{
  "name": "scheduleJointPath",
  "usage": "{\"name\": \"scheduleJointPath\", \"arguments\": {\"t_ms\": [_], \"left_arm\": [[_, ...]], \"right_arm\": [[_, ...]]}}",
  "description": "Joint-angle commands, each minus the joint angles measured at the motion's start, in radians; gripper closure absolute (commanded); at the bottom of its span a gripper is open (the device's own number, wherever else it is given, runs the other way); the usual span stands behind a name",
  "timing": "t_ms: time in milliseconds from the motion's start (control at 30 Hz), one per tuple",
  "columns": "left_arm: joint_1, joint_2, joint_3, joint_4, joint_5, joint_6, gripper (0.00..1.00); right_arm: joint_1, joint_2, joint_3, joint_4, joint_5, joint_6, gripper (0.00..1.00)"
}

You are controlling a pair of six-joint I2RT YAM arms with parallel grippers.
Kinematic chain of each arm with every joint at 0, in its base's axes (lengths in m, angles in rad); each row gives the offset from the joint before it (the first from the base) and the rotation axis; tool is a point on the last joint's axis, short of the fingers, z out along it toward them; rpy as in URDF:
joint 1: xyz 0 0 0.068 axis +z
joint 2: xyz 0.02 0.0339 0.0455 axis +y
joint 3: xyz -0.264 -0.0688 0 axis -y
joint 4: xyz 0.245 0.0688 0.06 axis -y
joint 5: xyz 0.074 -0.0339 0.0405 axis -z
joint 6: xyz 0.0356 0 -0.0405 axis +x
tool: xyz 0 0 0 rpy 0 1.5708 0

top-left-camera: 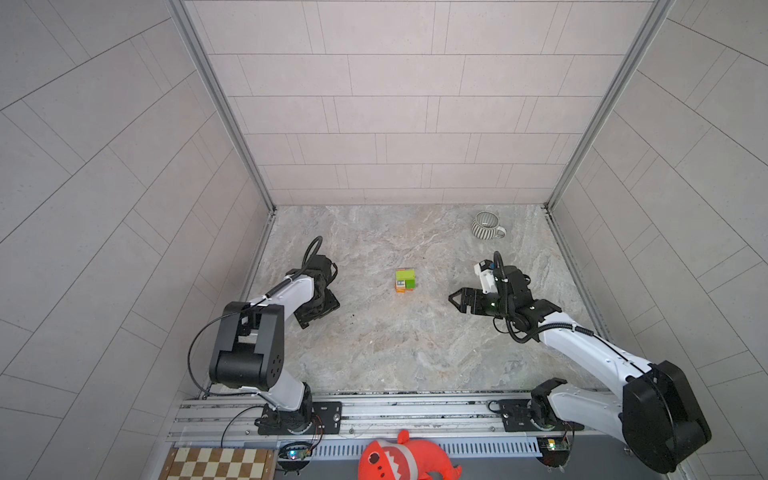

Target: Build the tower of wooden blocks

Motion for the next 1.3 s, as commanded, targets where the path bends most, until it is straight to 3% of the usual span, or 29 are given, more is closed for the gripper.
{"name": "scheduleJointPath", "arguments": {"t_ms": [0, 133, 267, 633, 733, 933, 1133, 1267], "left_arm": [[0.001, 0.009, 0.000, 0.035, 0.030, 0.007, 0.29], [-0.004, 0.031, 0.002, 0.072, 0.061, 0.012, 0.39], [-0.041, 0.074, 0.042, 0.075, 0.067, 0.011, 0.41], [-0.272, 0.174, 0.186, 0.105, 0.066, -0.091, 0.44], [-0.286, 0.168, 0.203, 0.104, 0.077, -0.091, 0.40], [-0.286, 0.063, 0.184, 0.060, 0.077, -0.051, 0.19], [-0.281, -0.203, 0.077, 0.045, 0.051, -0.070, 0.08], [-0.281, -0.396, -0.001, 0.014, 0.016, -0.080, 0.03]], "right_arm": [[0.006, -0.003, 0.008, -0.019, 0.013, -0.010, 0.05], [0.009, -0.002, 0.011, -0.038, 0.015, -0.007, 0.05], [0.010, -0.011, 0.012, -0.057, 0.025, -0.014, 0.05], [0.012, -0.030, 0.049, -0.112, 0.053, -0.027, 0.05], [0.018, -0.037, 0.091, -0.174, 0.070, -0.043, 0.06], [0.048, -0.047, 0.173, -0.257, 0.110, -0.092, 0.06], [0.159, 0.047, 0.394, -0.440, 0.207, -0.174, 0.05], [0.282, 0.136, 0.571, -0.543, 0.349, -0.155, 0.05]]}}
